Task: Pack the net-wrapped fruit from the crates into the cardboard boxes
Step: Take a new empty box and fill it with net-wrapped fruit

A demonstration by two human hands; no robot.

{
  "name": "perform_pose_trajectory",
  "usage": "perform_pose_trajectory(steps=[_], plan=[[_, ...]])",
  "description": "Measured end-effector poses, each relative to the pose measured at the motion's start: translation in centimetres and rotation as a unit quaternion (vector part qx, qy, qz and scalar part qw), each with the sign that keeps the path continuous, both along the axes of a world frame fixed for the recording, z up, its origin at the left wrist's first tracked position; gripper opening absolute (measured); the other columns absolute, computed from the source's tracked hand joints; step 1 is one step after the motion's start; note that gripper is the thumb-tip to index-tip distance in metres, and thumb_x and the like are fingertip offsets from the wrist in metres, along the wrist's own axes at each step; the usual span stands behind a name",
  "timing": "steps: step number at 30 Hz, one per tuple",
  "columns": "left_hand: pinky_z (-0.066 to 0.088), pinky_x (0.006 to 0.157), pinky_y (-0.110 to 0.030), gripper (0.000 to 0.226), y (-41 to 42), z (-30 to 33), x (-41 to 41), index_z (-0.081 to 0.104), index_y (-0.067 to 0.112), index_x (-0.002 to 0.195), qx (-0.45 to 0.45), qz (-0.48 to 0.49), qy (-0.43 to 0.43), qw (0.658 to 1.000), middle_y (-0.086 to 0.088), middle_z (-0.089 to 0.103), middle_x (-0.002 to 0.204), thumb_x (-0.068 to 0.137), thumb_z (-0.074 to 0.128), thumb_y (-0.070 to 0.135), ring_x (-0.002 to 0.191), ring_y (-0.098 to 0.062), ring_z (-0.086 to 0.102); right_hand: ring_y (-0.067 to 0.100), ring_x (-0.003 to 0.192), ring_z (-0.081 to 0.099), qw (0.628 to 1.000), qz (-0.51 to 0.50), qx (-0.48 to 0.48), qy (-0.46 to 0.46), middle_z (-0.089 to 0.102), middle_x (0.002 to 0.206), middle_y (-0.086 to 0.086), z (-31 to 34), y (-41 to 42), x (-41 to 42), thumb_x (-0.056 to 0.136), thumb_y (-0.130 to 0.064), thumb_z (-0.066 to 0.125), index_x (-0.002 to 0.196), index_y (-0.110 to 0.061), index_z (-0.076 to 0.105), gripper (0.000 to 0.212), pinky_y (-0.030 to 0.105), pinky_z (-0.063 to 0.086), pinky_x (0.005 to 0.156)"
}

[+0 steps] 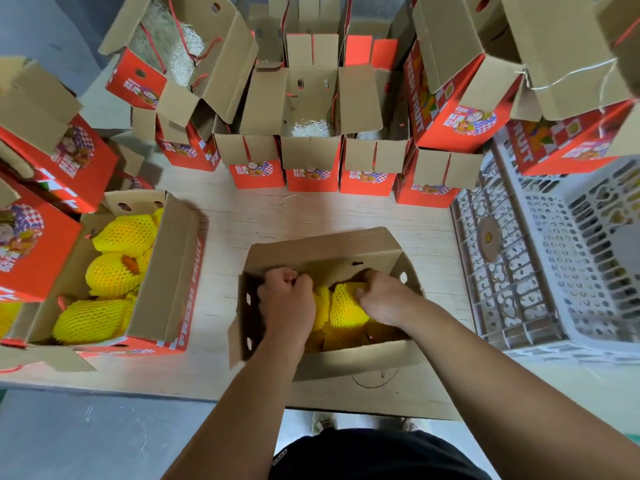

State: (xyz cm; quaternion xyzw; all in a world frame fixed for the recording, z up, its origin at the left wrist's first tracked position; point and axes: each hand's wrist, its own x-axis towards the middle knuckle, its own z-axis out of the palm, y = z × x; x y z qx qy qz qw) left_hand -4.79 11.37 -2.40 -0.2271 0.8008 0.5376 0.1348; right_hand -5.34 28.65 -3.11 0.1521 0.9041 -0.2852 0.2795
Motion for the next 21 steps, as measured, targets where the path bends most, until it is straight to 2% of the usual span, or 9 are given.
perform_pose_trajectory(steps=[2, 5, 9, 11, 13, 14, 16, 19, 21], plan=[[0.040, 0.071, -0.020, 0.003, 1.6, 1.2, 0.6, 0.054, 0.036, 0.104, 0.014, -0.088, 0.055, 0.995, 0.007, 0.061, 0.108, 0.104, 0.051, 0.034, 0.092, -0.006, 0.058, 0.028, 0.112, 0.062, 0.999, 0.033, 0.027, 0.006, 0.065, 0.128, 0.007, 0.5, 0.5, 0.5, 0.097, -0.017, 0.049, 0.142, -0.025, 0.051, 0.045, 0.037, 0.053, 0.095], [0.038, 0.073, -0.013, 0.011, 5.3, 2.4, 0.9, 0.059, 0.036, 0.106, -0.053, -0.189, 0.105, 0.975, 0.019, 0.060, 0.100, 0.106, 0.049, 0.032, 0.092, 0.002, 0.056, 0.023, 0.104, 0.067, 0.986, 0.136, 0.085, 0.042, 0.068, 0.117, 0.006, 1.4, 0.5, 1.4, 0.097, -0.008, 0.054, 0.136, -0.016, 0.053, 0.039, 0.033, 0.055, 0.087], [0.041, 0.082, -0.015, 0.017, 11.5, 3.9, 1.2, 0.065, 0.030, 0.107, -0.010, -0.173, 0.159, 0.972, 0.019, 0.064, 0.099, 0.106, 0.048, 0.032, 0.094, 0.002, 0.057, 0.019, 0.126, 0.058, 0.960, 0.217, 0.091, 0.149, 0.062, 0.135, 0.006, 4.0, 3.5, 2.6, 0.103, -0.013, 0.051, 0.140, -0.014, 0.055, 0.037, 0.030, 0.044, 0.108], [0.043, 0.079, -0.011, 0.014, 15.6, 5.2, 1.2, 0.067, 0.029, 0.100, 0.037, -0.159, 0.207, 0.965, 0.018, 0.067, 0.091, 0.101, 0.054, 0.034, 0.092, 0.002, 0.061, 0.021, 0.121, 0.060, 0.964, 0.172, 0.060, 0.193, 0.063, 0.130, 0.008, 5.6, 7.5, 3.4, 0.102, -0.011, 0.050, 0.136, -0.011, 0.055, 0.034, 0.022, 0.047, 0.092], [0.046, 0.080, -0.015, 0.012, 20.7, 6.4, 1.3, 0.067, 0.027, 0.094, 0.071, -0.171, 0.249, 0.951, 0.014, 0.068, 0.089, 0.094, 0.056, 0.032, 0.090, -0.002, 0.063, 0.019, 0.107, 0.066, 0.961, 0.119, 0.070, 0.239, 0.067, 0.119, 0.005, 6.8, 12.6, 4.2, 0.098, -0.009, 0.051, 0.129, -0.013, 0.058, 0.032, 0.012, 0.035, 0.066], [0.048, 0.081, -0.018, 0.012, 23.7, 7.0, 1.5, 0.068, 0.027, 0.094, 0.081, -0.186, 0.260, 0.944, 0.013, 0.069, 0.089, 0.093, 0.057, 0.032, 0.091, -0.004, 0.064, 0.017, 0.104, 0.066, 0.956, 0.108, 0.100, 0.253, 0.067, 0.119, 0.004, 7.1, 15.4, 4.5, 0.097, -0.009, 0.049, 0.128, -0.014, 0.058, 0.033, 0.011, 0.030, 0.061], [0.047, 0.080, -0.015, 0.014, 30.0, 7.7, 2.1, 0.069, 0.030, 0.094, 0.091, -0.220, 0.266, 0.934, 0.015, 0.071, 0.091, 0.092, 0.057, 0.036, 0.092, -0.001, 0.065, 0.018, 0.105, 0.066, 0.946, 0.103, 0.145, 0.271, 0.067, 0.121, 0.005, 7.7, 21.4, 5.6, 0.099, -0.010, 0.046, 0.130, -0.012, 0.057, 0.032, 0.011, 0.030, 0.067], [0.049, 0.082, -0.019, 0.018, 40.3, 8.1, 3.6, 0.070, 0.028, 0.097, 0.102, -0.278, 0.263, 0.918, 0.013, 0.072, 0.094, 0.094, 0.057, 0.039, 0.093, -0.001, 0.066, 0.021, 0.104, 0.066, 0.945, 0.089, 0.167, 0.268, 0.067, 0.119, 0.008, 8.5, 31.3, 8.1, 0.102, -0.011, 0.046, 0.128, -0.009, 0.057, 0.028, 0.026, 0.044, 0.076], [0.047, 0.080, -0.015, 0.016, 47.1, 8.0, 4.7, 0.071, 0.028, 0.102, 0.104, -0.331, 0.266, 0.899, 0.015, 0.070, 0.096, 0.100, 0.057, 0.037, 0.094, 0.003, 0.064, 0.024, 0.101, 0.067, 0.948, 0.048, 0.167, 0.265, 0.068, 0.117, 0.010, 8.9, 38.2, 10.1, 0.103, -0.013, 0.048, 0.127, -0.009, 0.060, 0.027, 0.028, 0.043, 0.072]])
